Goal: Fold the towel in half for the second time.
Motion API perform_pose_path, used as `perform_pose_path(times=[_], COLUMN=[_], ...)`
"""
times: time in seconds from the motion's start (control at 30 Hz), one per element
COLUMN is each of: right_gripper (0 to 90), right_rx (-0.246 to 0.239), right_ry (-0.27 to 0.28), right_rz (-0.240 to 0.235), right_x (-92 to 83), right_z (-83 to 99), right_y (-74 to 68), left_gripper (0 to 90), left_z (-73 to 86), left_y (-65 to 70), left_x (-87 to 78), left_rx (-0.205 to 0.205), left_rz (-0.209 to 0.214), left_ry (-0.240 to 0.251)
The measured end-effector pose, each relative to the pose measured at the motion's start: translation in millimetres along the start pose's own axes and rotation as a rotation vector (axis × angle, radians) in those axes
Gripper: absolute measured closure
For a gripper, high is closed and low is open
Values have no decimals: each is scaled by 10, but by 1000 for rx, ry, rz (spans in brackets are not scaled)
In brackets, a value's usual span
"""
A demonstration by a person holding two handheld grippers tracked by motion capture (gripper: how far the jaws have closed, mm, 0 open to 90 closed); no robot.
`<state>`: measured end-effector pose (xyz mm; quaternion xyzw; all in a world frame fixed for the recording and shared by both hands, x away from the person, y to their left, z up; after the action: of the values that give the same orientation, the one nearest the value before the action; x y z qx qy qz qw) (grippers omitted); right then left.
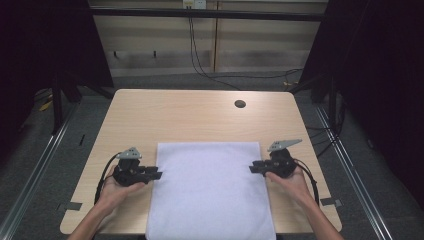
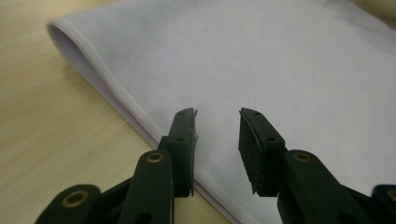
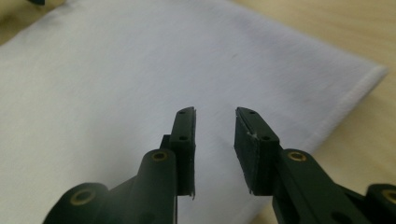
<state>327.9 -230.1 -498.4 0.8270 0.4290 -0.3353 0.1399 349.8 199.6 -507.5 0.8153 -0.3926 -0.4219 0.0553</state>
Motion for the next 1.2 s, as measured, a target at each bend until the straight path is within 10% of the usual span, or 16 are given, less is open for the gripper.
perform_pose_path(times=[0.37,0.7,1.0,1.2], right_gripper=[557,503,725,854], right_rx=[83,100,101,124], right_ry=[-19,-72,-75,-43], right_rz=[141,163,141,81], right_x=[290,457,493,480], right_z=[-195,-105,-92,-111], right_y=[773,890,846,817], left_gripper=[616,527,480,822], left_z=[-420,-552,-508,-494], left_y=[-461,-473,-512,-464], left_x=[249,381,509,495], left_rx=[-81,-82,-32,-4], left_rz=[-79,-103,-178,-92], left_ry=[59,78,13,-28])
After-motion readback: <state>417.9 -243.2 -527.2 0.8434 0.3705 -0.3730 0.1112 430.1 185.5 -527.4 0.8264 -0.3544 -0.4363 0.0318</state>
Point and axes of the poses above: each handheld gripper's, and its own axes: x roughly forward along the jaws, z roughly out of its underside, y roughly to its right, the point moved 4 cm from there along x, roughly forward along the jaws, and after that the axes turned 14 degrees about -x, right-handed, at the moved point
